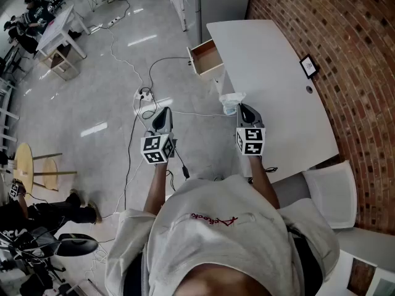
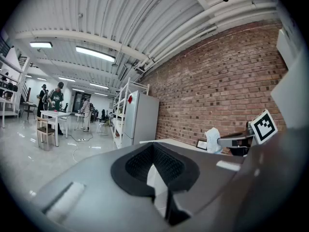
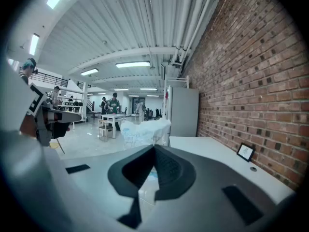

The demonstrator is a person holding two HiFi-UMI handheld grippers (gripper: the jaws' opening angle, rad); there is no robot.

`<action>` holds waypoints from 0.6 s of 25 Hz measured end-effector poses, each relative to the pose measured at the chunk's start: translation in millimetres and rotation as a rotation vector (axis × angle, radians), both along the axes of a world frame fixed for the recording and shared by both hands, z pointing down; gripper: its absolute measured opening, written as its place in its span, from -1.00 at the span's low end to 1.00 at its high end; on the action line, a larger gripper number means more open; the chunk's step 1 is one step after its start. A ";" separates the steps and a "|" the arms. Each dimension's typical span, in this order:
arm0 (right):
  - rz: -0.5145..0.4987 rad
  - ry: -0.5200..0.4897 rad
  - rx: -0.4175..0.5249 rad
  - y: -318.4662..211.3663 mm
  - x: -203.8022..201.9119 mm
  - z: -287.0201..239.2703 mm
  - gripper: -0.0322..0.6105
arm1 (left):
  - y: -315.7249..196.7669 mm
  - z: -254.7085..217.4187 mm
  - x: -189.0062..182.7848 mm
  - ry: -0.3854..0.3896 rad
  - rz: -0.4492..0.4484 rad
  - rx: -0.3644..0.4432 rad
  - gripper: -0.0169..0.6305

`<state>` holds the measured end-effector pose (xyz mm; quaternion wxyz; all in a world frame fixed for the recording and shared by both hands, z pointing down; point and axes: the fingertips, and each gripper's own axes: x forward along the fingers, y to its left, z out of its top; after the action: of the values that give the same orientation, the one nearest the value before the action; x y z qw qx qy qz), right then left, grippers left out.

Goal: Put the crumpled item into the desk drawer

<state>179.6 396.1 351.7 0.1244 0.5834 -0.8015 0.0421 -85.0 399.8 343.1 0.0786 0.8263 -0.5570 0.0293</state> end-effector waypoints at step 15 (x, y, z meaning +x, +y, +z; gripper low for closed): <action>0.015 0.002 0.015 -5.1 -27.4 -6.2 -0.86 | -6.8 -1.2 -20.1 0.001 0.025 0.002 -0.92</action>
<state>152.2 391.0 345.5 0.1205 0.5904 -0.7972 0.0365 -105.2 393.0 341.9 0.0777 0.8333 -0.5465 0.0296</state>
